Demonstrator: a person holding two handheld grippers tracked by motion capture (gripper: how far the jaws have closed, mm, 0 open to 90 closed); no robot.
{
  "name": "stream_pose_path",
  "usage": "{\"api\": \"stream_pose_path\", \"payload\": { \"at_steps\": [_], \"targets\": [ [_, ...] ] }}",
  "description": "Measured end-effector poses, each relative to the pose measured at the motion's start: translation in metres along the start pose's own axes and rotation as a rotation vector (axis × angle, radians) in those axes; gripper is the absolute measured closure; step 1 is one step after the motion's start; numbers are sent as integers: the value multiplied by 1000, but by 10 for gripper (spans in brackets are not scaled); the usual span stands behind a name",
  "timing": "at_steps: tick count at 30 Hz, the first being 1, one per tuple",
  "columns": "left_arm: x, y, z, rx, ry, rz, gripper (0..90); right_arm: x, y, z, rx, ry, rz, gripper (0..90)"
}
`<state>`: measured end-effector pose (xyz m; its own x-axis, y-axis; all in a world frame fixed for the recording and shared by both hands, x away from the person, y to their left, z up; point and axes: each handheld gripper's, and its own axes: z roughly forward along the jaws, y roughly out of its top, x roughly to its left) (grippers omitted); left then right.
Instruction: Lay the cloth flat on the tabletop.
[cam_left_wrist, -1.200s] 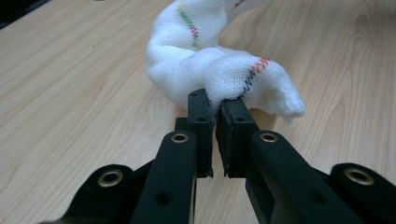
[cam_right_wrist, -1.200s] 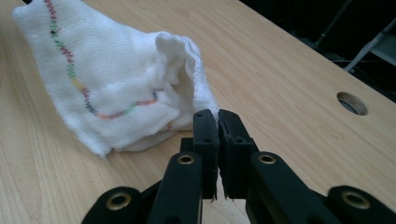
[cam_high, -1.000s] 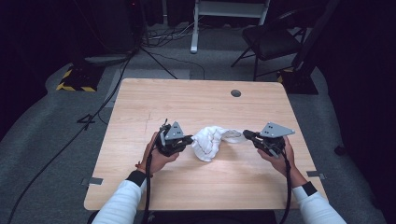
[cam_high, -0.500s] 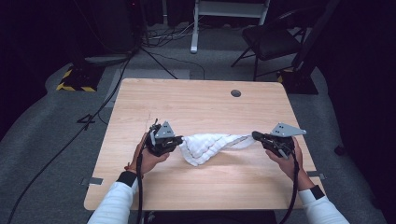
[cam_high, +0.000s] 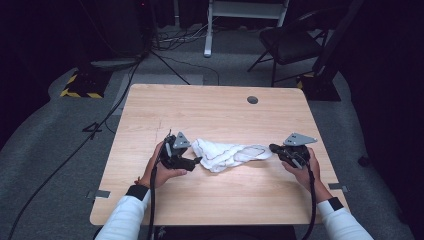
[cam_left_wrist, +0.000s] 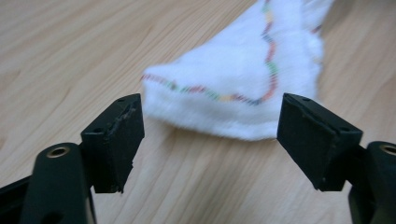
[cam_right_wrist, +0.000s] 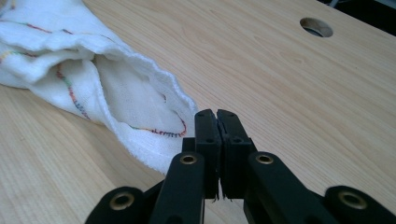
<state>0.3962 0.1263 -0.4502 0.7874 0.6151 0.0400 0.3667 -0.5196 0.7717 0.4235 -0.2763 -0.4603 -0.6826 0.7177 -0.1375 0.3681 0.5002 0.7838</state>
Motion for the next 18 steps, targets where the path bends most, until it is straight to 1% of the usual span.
{"api": "stream_pose_path", "payload": {
  "at_steps": [1, 2, 3, 4, 5, 6, 7, 8, 9, 11, 12, 13, 15, 16, 18],
  "targets": [
    [0, 0, 0, 0, 0, 0, 204, 0, 0, 0, 0, 0, 0, 876],
    [-10, 3, 1, 1, -15, 47, 197, 0, -1, 2, 7, -8, -4, 876],
    [-10, 3, 1, 1, -15, 47, 197, 0, -1, 2, 7, -8, -4, 876],
    [-17, 5, 3, 1, -27, 77, 191, 0, -1, 3, 14, -12, -11, 875],
    [-17, 5, 3, 1, -27, 77, 179, 0, -1, 3, 14, -12, -11, 875],
    [-20, 6, 5, 9, -43, 92, 179, 0, -1, 4, 15, -14, -10, 872],
    [-24, 6, 12, 19, -64, 113, 175, 0, -1, 5, 15, -22, -12, 868],
    [-25, 6, 17, 36, -84, 122, 175, 0, -1, 5, 17, -23, -13, 868],
    [-27, 6, 20, 50, -91, 127, 175, 0, -1, 6, 18, -26, -9, 868],
    [-29, 5, 29, 93, -103, 162, 196, -1, -1, 7, 19, -33, -10, 868],
    [-29, 5, 29, 93, -103, 162, 227, -1, -1, 7, 19, -33, -10, 868],
    [-29, 2, 39, 123, -105, 171, 244, -1, -2, 7, 16, -32, -5, 867],
    [-27, 1, 44, 146, -89, 168, 288, -1, -2, 8, 20, -30, -7, 851],
    [-25, 0, 46, 150, -85, 164, 325, -1, -2, 8, 21, -31, -7, 838],
    [-23, 0, 47, 150, -93, 161, 393, -1, -2, 9, 20, -31, -7, 820]
  ]
}}
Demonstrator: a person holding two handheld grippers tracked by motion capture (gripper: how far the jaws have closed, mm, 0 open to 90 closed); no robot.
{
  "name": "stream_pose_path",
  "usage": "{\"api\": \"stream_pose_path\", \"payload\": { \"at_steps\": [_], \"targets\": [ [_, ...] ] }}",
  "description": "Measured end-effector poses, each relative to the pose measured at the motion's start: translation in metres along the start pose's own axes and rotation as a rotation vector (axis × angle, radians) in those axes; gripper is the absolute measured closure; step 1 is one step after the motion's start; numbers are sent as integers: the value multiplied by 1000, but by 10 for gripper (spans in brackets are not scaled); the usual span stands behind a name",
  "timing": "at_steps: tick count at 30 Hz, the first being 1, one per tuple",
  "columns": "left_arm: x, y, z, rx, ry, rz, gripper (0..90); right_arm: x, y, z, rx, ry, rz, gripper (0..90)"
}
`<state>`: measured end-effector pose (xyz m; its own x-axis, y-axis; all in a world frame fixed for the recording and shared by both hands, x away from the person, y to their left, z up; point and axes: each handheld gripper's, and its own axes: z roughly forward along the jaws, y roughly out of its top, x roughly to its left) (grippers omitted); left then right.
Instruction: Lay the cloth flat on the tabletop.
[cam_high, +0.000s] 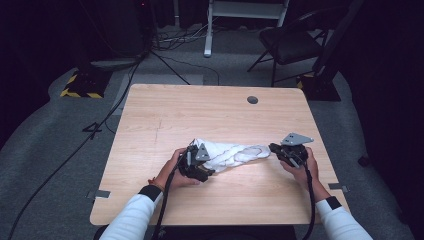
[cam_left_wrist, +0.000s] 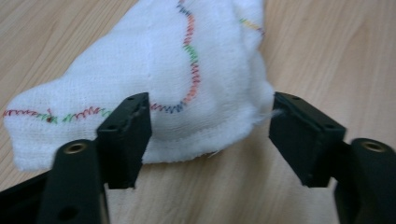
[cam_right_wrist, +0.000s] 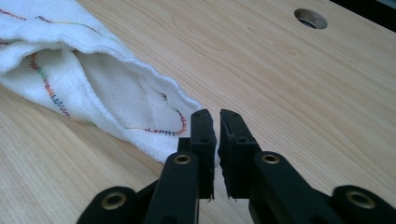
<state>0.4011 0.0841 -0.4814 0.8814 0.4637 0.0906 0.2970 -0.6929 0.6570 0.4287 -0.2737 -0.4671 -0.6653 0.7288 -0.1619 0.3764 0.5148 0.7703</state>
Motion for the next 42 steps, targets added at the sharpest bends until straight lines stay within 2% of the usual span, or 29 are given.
{"api": "stream_pose_path", "payload": {
  "at_steps": [1, 5, 7, 10, 14, 17, 18, 21, 22, 25, 26, 27, 28, 30, 31, 33, 36, 37, 38, 40, 42],
  "targets": [
    [1, 0, 0, -1, -16, 7, 467, 1, 0, 0, 3, 9, -5, 764],
    [2, 0, -3, -8, -36, 37, 634, 1, -2, 0, 16, 18, 9, 639],
    [2, 1, -6, -15, -38, 55, 671, 0, -3, 1, 12, 23, 25, 586],
    [4, 1, -11, -43, -50, 45, 750, -2, -4, 6, 33, 27, 37, 547],
    [9, 1, -21, -92, -45, 26, 864, -4, -8, 17, 61, 26, 61, 510],
    [9, 1, -20, -89, -48, 25, 871, -6, -9, 22, 71, 25, 76, 502],
    [8, 1, -18, -76, -42, 36, 873, -8, -10, 27, 87, 22, 88, 485],
    [9, 2, -18, -87, -25, 31, 876, -11, -11, 32, 101, 38, 114, 477],
    [11, 2, -20, -90, -20, 23, 876, -12, -11, 33, 102, 44, 124, 484],
    [14, 2, -23, -105, 5, 11, 878, -14, -12, 34, 91, 107, 155, 627],
    [14, 2, -23, -105, 5, 11, 878, -14, -12, 34, 93, 116, 158, 627],
    [16, 1, -25, -112, 12, 6, 878, -13, -10, 34, 100, 127, 154, 729],
    [16, 1, -25, -112, 12, 6, 879, -12, -9, 35, 110, 135, 153, 761],
    [17, 1, -27, -113, 23, 1, 879, -11, -7, 35, 120, 138, 146, 796],
    [18, 2, -32, -140, 13, -11, 879, -9, -5, 34, 125, 138, 120, 837],
    [18, 3, -39, -165, 24, -16, 879, -8, -4, 31, 120, 131, 110, 848],
    [17, 5, -53, -212, 42, -13, 879, -9, 2, 15, 58, 131, 111, 854],
    [17, 5, -53, -212, 42, -13, 880, -9, 2, 15, 58, 131, 111, 854],
    [16, 7, -64, -240, 50, -14, 880, -9, 8, 0, 4, 133, 107, 856],
    [15, 9, -75, -272, 67, -21, 880, -8, 15, -15, -41, 131, 90, 857],
    [14, 12, -84, -294, 82, -29, 881, -3, 26, -34, -84, 124, 44, 857]
  ]
}}
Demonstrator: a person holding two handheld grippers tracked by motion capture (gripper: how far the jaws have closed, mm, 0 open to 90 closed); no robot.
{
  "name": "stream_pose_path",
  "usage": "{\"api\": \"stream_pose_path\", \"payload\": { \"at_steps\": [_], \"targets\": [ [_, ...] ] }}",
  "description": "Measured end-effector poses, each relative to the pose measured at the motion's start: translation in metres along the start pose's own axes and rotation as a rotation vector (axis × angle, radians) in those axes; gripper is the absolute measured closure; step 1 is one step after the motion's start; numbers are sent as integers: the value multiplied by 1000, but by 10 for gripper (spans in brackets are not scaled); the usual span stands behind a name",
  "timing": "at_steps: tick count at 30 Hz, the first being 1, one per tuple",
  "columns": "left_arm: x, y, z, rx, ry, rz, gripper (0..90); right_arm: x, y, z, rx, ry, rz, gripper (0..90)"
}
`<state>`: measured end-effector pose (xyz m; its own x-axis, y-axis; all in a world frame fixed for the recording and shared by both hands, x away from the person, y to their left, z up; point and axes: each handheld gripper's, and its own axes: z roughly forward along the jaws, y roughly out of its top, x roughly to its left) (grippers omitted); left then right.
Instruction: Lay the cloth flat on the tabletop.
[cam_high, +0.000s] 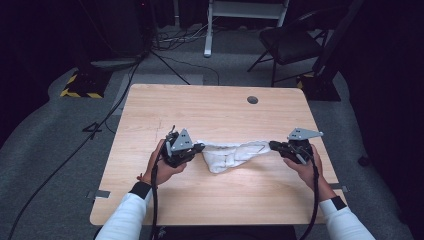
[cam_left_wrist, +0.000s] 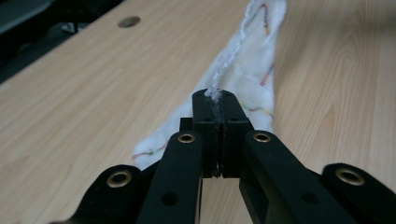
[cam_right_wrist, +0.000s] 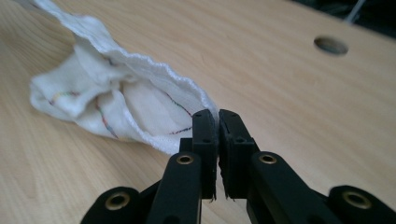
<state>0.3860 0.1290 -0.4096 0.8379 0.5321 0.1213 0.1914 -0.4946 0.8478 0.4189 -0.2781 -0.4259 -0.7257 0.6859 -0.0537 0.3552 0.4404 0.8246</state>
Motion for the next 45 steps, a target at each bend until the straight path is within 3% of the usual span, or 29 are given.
{"api": "stream_pose_path", "payload": {
  "at_steps": [7, 8, 12, 16, 20, 24, 25, 31, 32, 33, 38, 39, 44, 45],
  "targets": [
    [-3, 22, -32, -63, 53, -7, 881, 14, 28, -42, -116, -4, -45, 860],
    [-7, 26, -45, -80, 71, -8, 881, 17, 30, -49, -133, -4, -52, 860],
    [-14, 26, -58, -75, 80, -11, 881, 23, 31, -65, -159, 15, -55, 859],
    [-29, 26, -74, -64, 90, 8, 880, 39, 33, -83, -182, 32, -92, 860],
    [-26, 27, -75, -61, 99, 12, 879, 44, 38, -86, -189, 26, -110, 859],
    [-13, 26, -63, -45, 99, -12, 879, 39, 40, -76, -174, 9, -101, 860],
    [-2, 26, -50, -26, 98, -23, 879, 32, 43, -67, -159, -4, -98, 860],
    [33, 25, -12, 34, 122, -60, 879, 5, 51, -30, -110, -54, -56, 860],
    [33, 25, -12, 34, 122, -60, 879, 1, 52, -23, -98, -63, -50, 859],
    [43, 25, 0, 50, 129, -70, 879, -4, 54, -15, -88, -78, -46, 860],
    [59, 24, 24, 93, 145, -83, 878, -22, 58, 19, -36, -113, -27, 860],
    [69, 21, 38, 117, 157, -105, 878, -27, 58, 26, -21, -110, -14, 859],
    [91, 11, 68, 174, 178, -146, 876, -44, 61, 54, 23, -148, -3, 859],
    [91, 11, 68, 174, 178, -146, 875, -47, 62, 60, 31, -158, -2, 858]
  ]
}}
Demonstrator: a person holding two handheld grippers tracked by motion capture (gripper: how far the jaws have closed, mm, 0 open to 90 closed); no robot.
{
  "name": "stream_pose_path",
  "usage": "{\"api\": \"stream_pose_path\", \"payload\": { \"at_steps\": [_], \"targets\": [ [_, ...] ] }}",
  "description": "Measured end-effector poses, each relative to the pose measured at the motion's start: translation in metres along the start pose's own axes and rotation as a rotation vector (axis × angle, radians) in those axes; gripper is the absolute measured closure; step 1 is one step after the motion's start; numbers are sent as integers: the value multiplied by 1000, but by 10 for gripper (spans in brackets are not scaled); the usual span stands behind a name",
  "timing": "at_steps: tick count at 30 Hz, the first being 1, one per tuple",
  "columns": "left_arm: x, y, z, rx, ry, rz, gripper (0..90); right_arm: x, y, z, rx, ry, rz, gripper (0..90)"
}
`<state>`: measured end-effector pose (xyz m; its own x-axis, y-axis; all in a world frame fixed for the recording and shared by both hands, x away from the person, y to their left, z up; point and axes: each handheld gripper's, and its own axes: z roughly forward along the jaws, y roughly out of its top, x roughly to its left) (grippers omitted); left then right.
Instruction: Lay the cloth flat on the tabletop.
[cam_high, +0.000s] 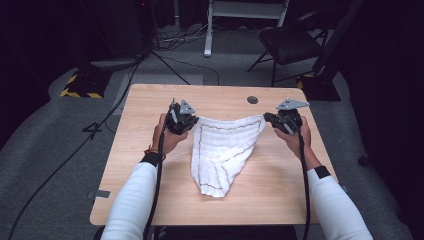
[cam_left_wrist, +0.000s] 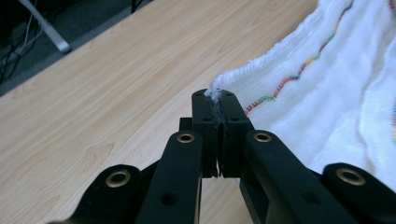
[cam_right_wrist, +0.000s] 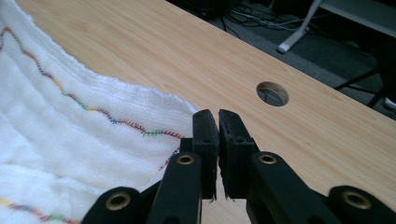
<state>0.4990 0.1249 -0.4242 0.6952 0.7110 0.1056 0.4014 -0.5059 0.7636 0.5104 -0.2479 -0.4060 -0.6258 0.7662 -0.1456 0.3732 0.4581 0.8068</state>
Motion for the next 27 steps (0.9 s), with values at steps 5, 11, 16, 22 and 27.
{"api": "stream_pose_path", "payload": {
  "at_steps": [5, 11, 16, 22, 27],
  "targets": [
    [10, -2, 25, 38, 66, -55, 730, -8, 1, 27, 53, -89, 7, 742],
    [6, -9, 26, 59, 54, -85, 426, -2, -5, 28, 55, -44, 12, 662],
    [-21, -26, 7, 72, -56, -16, 331, 29, -20, 19, 42, 106, -11, 625],
    [-59, -54, -10, 117, -162, 68, 289, 77, -30, 15, 37, 298, -97, 550],
    [-73, -66, -20, 139, -200, 84, 279, 106, -27, 16, 33, 398, -152, 528]
  ]
}}
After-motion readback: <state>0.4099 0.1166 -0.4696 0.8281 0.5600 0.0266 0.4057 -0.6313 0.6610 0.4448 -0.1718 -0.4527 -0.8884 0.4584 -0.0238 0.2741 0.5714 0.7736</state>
